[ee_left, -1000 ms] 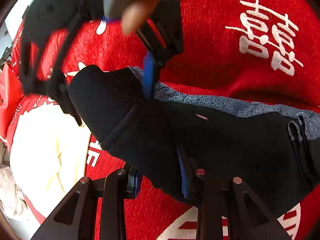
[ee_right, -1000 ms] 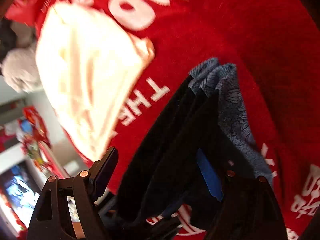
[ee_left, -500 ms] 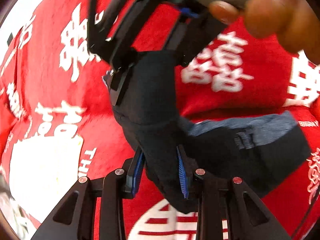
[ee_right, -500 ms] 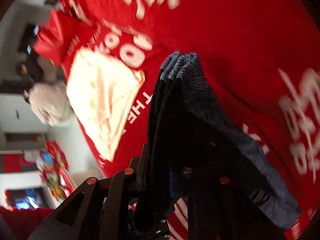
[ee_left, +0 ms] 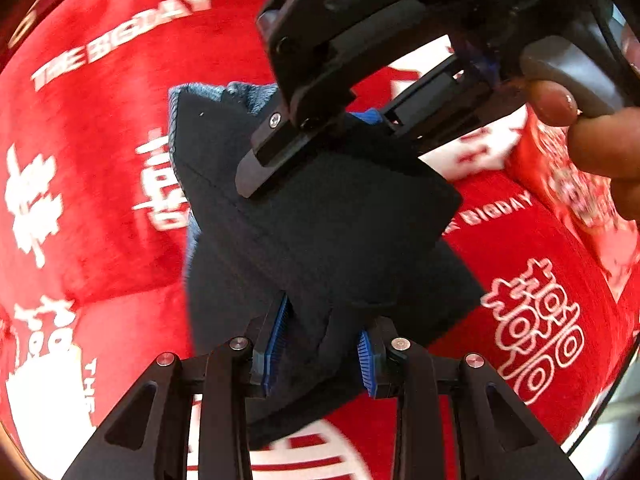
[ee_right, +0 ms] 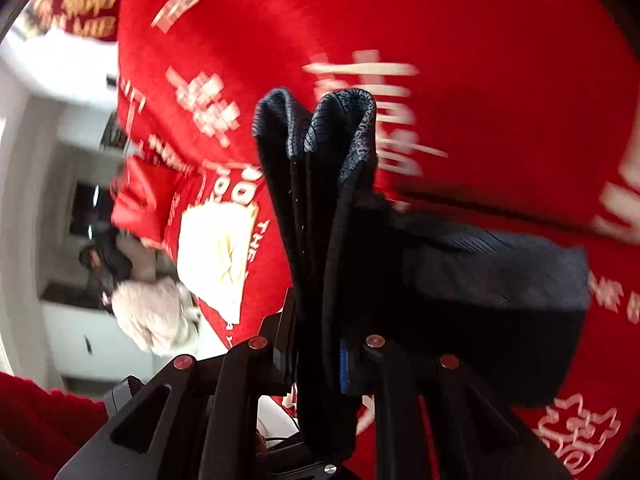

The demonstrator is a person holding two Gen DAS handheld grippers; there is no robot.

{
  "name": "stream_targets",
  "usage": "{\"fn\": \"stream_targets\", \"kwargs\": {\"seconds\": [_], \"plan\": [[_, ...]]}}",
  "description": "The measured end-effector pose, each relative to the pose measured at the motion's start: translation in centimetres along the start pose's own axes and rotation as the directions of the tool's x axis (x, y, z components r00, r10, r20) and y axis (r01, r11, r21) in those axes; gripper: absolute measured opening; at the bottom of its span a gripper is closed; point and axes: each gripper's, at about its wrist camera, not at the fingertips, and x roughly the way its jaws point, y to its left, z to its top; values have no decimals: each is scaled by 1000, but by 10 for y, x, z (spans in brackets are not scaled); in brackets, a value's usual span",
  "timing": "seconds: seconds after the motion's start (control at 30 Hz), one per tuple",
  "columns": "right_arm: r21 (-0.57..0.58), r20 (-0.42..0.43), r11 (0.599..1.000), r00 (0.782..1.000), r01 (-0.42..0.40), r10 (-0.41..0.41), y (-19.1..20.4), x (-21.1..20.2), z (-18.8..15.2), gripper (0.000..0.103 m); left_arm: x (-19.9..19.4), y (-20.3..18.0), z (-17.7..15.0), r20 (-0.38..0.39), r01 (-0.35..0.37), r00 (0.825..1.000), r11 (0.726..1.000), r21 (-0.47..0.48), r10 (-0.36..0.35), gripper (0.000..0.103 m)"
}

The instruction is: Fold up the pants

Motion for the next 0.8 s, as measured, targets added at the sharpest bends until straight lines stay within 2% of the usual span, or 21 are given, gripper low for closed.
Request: {"fn": "stream_targets", "kwargs": {"seconds": [0.2, 0.33, 0.43, 0.47, 0.5, 0.53, 0.6, 0.7, 0.8], "plan": [[127, 56, 992, 998, -18, 11, -84, -22, -27, 17, 40, -70, 1, -64, 45, 997, 993, 105, -39, 32], [234, 32, 972, 999, 4, -12, -146, 7, -43, 17, 68, -83, -13, -153, 50, 988, 991, 127, -30, 32], [256, 32, 966, 999, -21, 13, -171, 19, -46, 17, 81, -89, -21, -186, 23, 983, 991, 135, 2, 32], [260, 32, 966, 999, -17, 9, -174, 24, -46, 18, 82, -88, -22, -189, 15, 982, 990, 141, 12, 34], [263, 30, 965, 1000, -13, 5, -178, 26, -47, 19, 84, -89, -23, -194, 11, 981, 989, 146, 17, 42], [268, 28, 963, 1000, 1, -9, -180, 29, -47, 23, 85, -88, -23, -206, 23, 978, 990, 137, 6, 56], [269, 26, 962, 999, 39, -47, -181, 27, -48, 27, 85, -84, -23, -228, 27, 974, 994, 104, -2, 67], [246, 7, 960, 991, 131, -137, -170, 20, -48, 33, 77, -72, -21, -256, 48, 966, 997, 58, -32, 67], [187, -12, 928, 945, 323, -326, -146, 13, -47, 45, 66, -43, -17, -278, 54, 959, 998, -40, -63, 67]]}}
